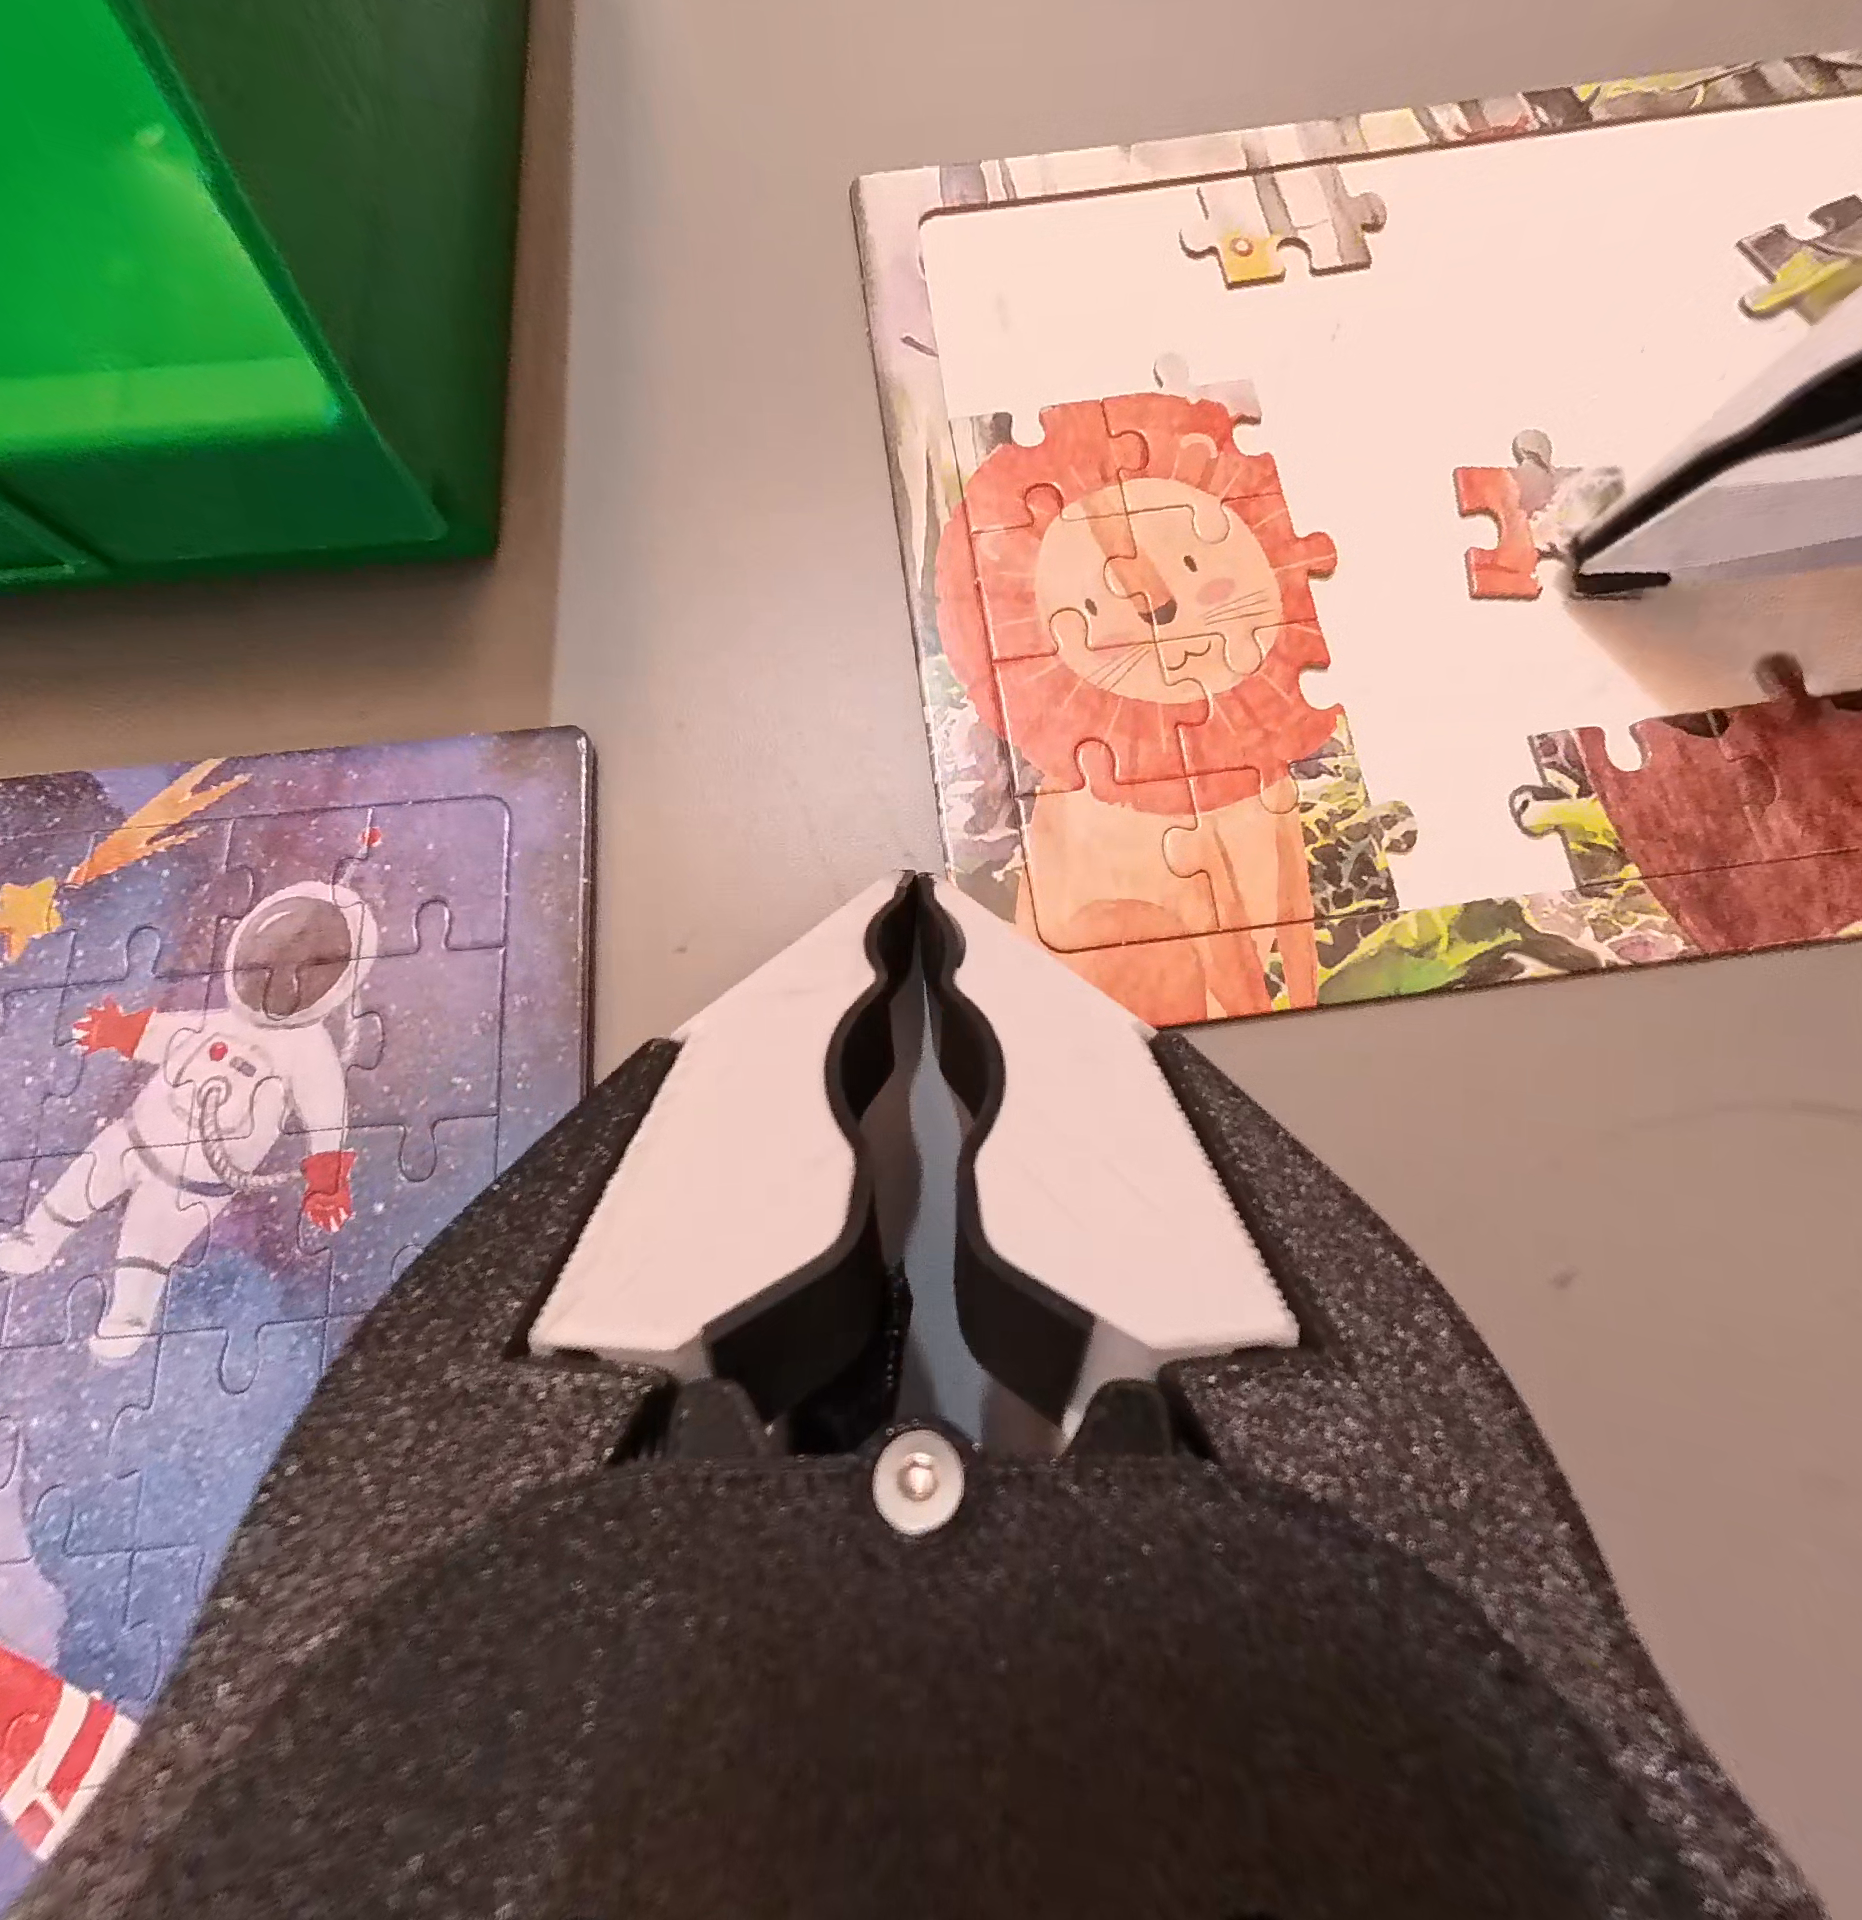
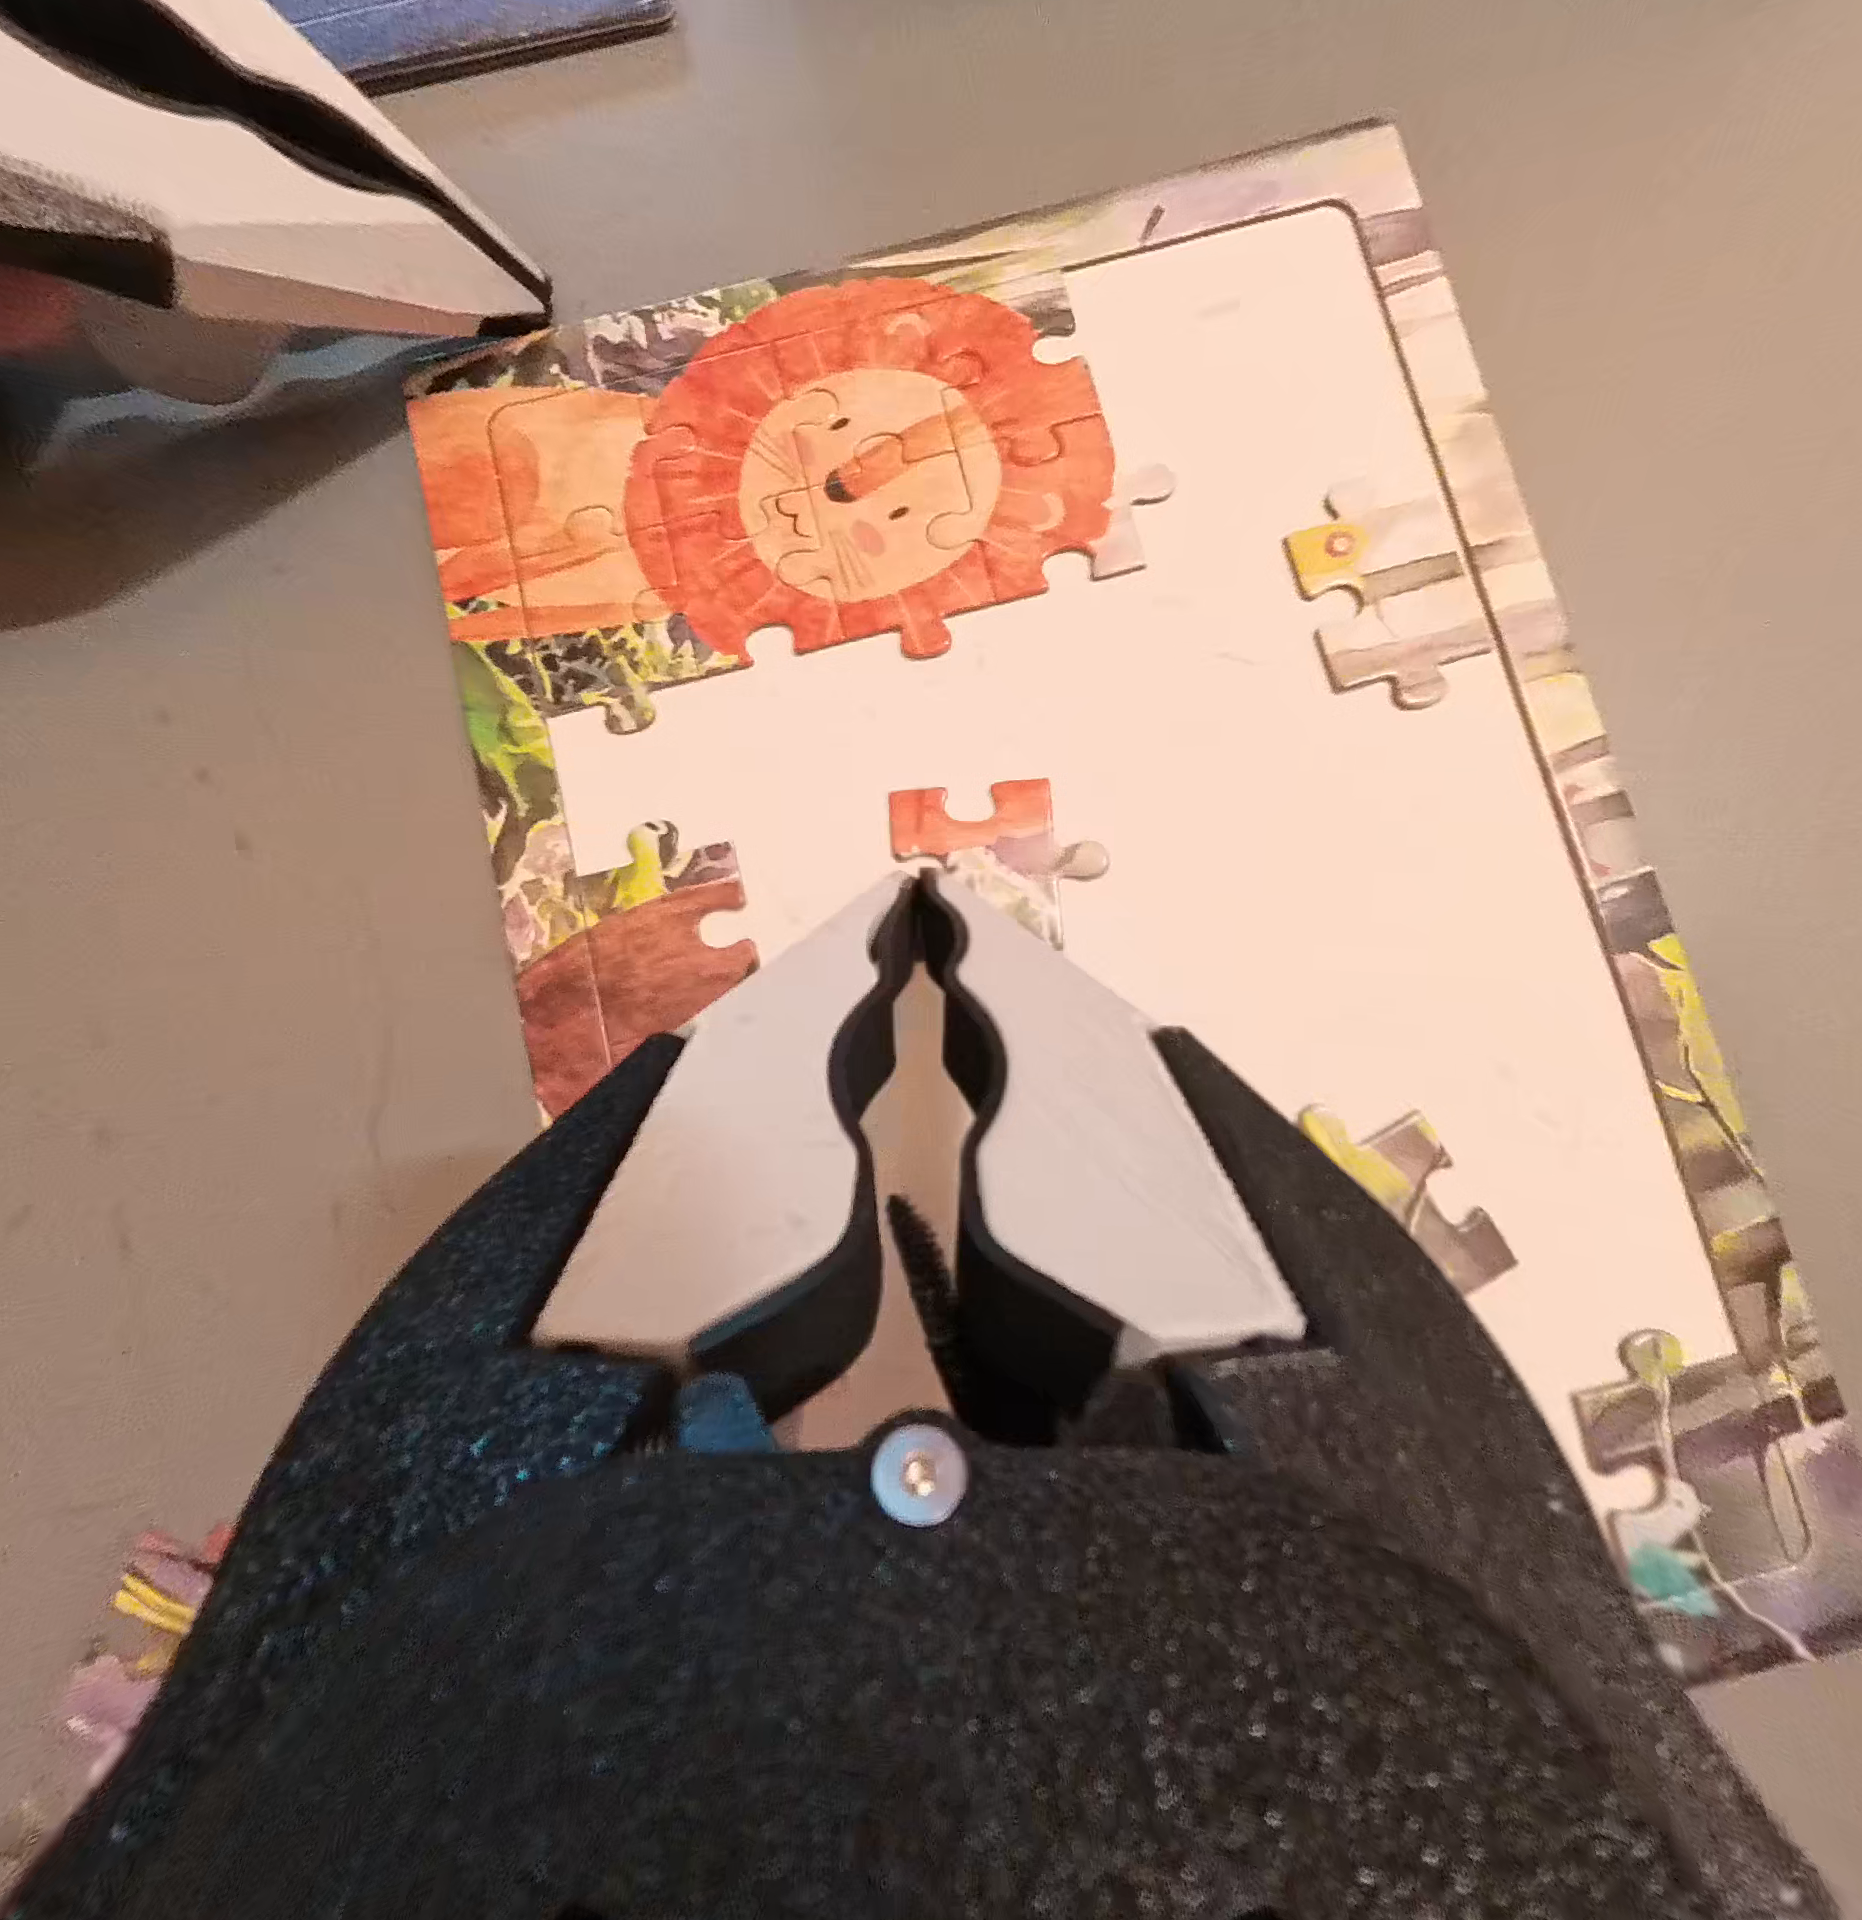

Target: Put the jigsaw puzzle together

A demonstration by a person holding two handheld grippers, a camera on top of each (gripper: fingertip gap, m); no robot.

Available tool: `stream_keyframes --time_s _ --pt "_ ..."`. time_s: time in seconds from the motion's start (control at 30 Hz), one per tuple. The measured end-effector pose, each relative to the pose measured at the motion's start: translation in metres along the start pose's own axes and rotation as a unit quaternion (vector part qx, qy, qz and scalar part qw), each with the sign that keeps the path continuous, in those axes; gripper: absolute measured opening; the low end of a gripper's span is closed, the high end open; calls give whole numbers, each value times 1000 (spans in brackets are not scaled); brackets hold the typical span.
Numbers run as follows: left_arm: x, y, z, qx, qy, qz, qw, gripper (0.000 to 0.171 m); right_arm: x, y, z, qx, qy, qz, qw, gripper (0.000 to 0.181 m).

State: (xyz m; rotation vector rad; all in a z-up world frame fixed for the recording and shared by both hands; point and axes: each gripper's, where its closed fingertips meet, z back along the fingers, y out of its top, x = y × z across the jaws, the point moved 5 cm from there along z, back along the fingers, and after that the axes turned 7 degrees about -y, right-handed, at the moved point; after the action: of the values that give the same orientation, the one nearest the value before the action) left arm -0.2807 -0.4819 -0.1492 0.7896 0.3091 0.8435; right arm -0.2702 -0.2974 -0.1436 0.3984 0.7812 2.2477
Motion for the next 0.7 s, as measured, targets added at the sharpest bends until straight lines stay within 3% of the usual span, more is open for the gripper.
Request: stream_keyframes --time_s 0.07,0.17,0.27,0.4,0.53,0.7 --pt "0 0 0 0 -1 -1 1000 0 1 0 1 -2 -8 2 1000 6" --pt "2 0 0 0 -4 -6 1000 0 4 1 5 -8 -20 -2 1000 33" --pt "2 0 0 0 -5 -6 1000 0 9 4 7 -23 -22 -9 999 33" --pt "2 0 0 0 -8 -3 1000 0 12 4 6 -105 -41 34 993 23" --pt "2 0 0 0 -8 -3 1000 0 18 23 9 -195 -51 95 975 33" --pt "1 0 0 0 -11 1 1000 0 18 24 0 -240 -4 117 964 41"
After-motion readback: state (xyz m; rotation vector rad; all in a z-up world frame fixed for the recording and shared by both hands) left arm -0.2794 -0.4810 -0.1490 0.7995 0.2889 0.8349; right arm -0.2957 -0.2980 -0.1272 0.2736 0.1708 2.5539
